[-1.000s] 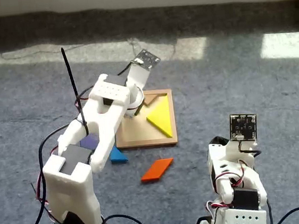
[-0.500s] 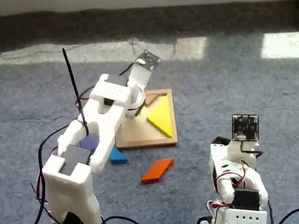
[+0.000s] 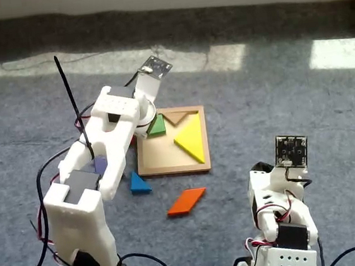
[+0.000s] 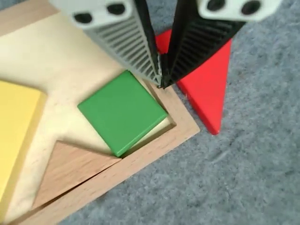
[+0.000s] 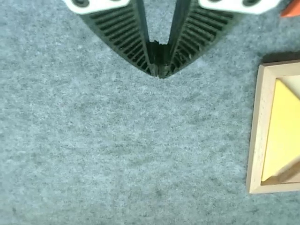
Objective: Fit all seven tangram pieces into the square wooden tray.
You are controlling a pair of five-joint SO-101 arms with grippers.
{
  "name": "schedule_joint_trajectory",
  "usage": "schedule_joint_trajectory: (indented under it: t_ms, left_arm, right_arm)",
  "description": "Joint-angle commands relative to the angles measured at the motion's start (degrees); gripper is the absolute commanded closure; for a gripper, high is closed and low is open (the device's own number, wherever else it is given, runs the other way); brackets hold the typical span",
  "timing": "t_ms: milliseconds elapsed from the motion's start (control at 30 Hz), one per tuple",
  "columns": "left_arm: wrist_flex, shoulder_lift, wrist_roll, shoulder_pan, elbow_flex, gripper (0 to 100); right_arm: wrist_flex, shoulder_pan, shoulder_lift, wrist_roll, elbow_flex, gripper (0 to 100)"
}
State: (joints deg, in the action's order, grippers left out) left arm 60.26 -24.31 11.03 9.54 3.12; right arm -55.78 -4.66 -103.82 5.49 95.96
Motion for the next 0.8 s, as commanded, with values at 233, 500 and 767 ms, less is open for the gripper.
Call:
schedule_joint_trajectory:
  t_ms: [233,500,767]
  left_arm:
    - [0.09,0.22,-0.7,8.48,-2.42,99]
    - [0.62,4.09,-0.79,13.93,-1.8,99]
    - [1.49,10.24,-0.88,12.7,-0.13,99]
  right_arm:
    - [-0.22,-0.66,0.31,0.53,8.31,99.1]
    - [-0.22,-0.66,0.31,0.53,8.31,99.1]
    - [-0.13,-0.66,0.31,0.53,8.31,99.1]
